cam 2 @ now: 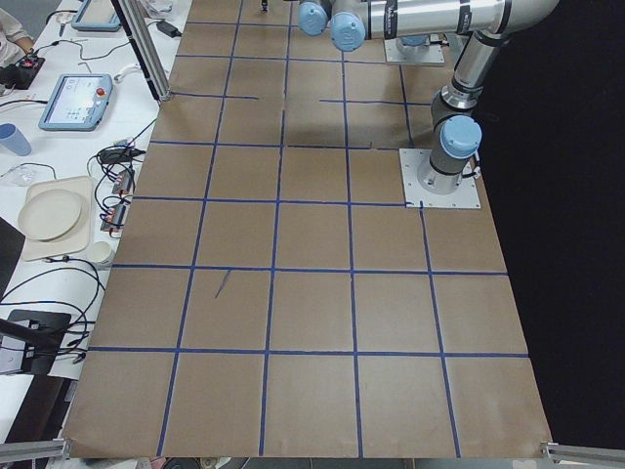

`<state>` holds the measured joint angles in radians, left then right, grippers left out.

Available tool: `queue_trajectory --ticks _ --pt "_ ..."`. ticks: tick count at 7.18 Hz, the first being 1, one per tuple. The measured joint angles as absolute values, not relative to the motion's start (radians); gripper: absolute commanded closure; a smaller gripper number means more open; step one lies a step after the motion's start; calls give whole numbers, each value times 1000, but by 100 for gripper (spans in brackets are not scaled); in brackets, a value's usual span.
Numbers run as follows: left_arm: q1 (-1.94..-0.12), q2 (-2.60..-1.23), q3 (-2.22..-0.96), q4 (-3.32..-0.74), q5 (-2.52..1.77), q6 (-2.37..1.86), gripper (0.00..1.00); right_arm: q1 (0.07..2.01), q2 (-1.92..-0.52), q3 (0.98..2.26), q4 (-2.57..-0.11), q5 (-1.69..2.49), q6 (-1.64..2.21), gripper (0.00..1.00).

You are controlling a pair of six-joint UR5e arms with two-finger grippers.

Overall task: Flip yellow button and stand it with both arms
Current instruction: 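Raise the button, cap toward the right gripper, while the right gripper approaches, then close the right gripper on the yellow cap held by the left gripper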

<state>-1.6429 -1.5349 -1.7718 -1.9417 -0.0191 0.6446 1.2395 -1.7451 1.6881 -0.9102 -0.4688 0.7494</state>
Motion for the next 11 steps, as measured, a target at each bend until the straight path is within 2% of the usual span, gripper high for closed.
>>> queue_trajectory --ticks 11 --pt "-1643 -1526 -1767 -1925 -35 642 75 1266 -1806 1670 -873 -372 849 0"
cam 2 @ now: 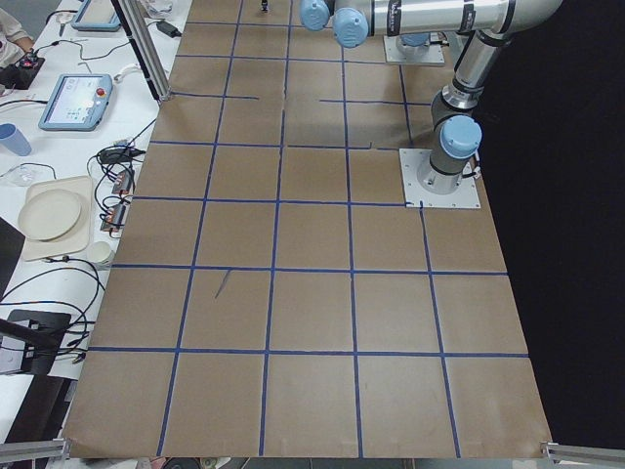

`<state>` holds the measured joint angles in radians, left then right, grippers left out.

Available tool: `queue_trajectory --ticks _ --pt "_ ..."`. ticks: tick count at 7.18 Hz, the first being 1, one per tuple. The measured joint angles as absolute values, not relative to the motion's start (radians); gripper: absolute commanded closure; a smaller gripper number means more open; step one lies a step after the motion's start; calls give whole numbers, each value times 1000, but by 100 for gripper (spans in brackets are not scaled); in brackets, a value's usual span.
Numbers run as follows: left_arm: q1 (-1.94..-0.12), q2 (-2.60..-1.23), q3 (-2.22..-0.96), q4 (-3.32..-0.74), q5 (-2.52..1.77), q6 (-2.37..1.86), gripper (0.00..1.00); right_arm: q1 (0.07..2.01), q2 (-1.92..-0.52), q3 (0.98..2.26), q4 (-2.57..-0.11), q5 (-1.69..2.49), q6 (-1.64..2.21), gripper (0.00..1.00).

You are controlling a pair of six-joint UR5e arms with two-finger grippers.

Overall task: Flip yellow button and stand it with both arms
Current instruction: 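Close the right gripper on the yellow cap held by the left gripper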

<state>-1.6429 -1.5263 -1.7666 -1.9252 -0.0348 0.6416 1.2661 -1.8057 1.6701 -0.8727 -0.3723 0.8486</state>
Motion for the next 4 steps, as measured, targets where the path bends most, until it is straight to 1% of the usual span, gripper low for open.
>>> queue_trajectory --ticks 2,4 --pt "-1644 -1526 -1769 -1925 -51 646 74 1279 -1810 1670 -874 -372 862 2" --pt "-1644 -1526 -1772 -1925 -53 648 73 1279 -1809 1664 -881 -371 866 14"
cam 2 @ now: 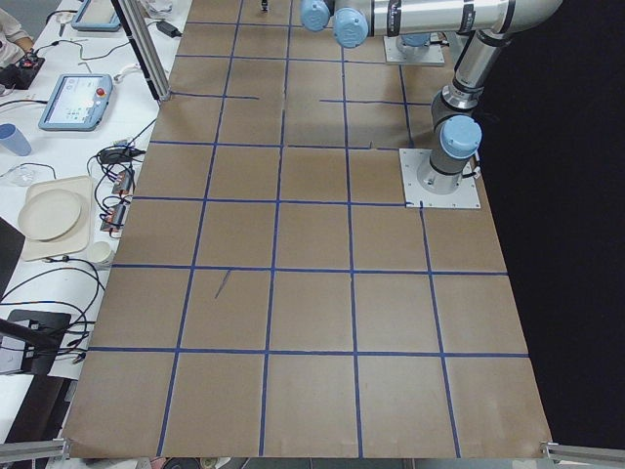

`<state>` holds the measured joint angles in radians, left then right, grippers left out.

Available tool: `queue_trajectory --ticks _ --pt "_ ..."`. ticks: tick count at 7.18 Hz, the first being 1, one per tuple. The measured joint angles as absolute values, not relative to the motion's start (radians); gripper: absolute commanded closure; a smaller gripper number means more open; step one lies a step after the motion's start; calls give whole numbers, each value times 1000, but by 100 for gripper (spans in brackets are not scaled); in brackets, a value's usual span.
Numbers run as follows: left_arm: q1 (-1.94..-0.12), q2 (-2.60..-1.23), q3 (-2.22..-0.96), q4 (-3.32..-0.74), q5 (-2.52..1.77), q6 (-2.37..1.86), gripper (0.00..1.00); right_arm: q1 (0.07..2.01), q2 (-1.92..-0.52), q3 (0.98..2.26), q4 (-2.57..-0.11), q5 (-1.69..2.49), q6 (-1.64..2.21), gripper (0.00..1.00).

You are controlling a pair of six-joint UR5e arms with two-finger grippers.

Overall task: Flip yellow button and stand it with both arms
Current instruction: 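Close the right gripper on the yellow cap held by the left gripper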

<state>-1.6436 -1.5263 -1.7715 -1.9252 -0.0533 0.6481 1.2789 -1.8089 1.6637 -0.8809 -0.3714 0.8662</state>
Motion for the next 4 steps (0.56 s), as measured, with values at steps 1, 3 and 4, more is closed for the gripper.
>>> queue_trajectory --ticks 1,3,4 --pt "-1643 -1526 -1772 -1925 -54 649 73 1277 -1809 1662 -883 -369 867 19" --pt "-1641 -1526 -1772 -1923 -54 649 71 1276 -1811 1662 -883 -355 867 41" --pt "-1641 -1526 -1773 -1922 -53 648 66 1276 -1810 1663 -882 -351 867 55"
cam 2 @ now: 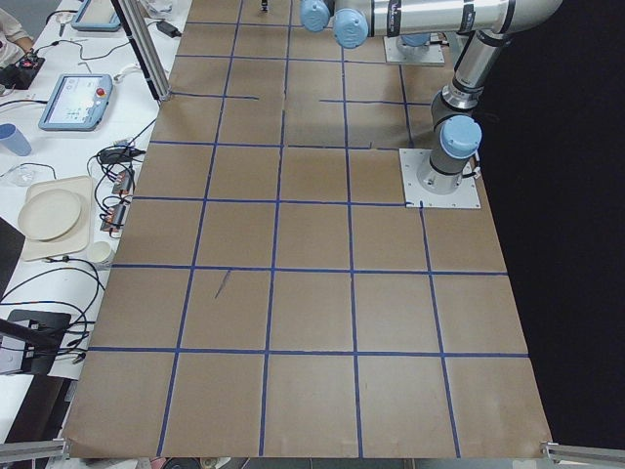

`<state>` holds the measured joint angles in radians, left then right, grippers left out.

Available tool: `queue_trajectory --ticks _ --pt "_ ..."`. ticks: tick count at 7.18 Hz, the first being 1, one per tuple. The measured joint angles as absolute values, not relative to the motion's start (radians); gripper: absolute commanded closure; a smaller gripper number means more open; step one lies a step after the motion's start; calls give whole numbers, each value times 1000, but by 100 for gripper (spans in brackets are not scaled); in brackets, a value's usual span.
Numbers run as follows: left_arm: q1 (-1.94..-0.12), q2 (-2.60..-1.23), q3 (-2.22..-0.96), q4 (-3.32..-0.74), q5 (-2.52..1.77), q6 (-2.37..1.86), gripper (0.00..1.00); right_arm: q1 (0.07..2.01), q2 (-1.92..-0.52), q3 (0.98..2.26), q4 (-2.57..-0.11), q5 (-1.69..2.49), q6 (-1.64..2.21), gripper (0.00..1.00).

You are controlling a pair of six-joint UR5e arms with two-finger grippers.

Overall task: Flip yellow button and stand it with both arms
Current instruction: 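Close the right gripper on the yellow cap held by the left gripper, then open the left gripper and withdraw it while the right gripper pulls the button away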

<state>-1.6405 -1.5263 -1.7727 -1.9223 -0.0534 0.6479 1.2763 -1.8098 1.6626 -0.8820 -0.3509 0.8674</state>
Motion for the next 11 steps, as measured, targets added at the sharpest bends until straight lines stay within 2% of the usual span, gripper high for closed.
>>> queue_trajectory --ticks 2,3,4,5,11 --pt "-1639 -1526 -1773 -1921 -53 645 62 1274 -1808 1668 -880 -349 868 65" --pt "-1639 -1526 -1773 -1921 -53 645 47 1273 -1807 1671 -878 -348 869 67" --pt "-1638 -1526 -1772 -1920 -53 644 15 1272 -1808 1671 -875 -349 870 68" --pt "-1638 -1526 -1770 -1921 -51 643 0 1272 -1809 1671 -875 -348 871 69" --pt "-1615 -1522 -1752 -1918 70 537 0 1236 -1803 1660 -952 -468 890 71"
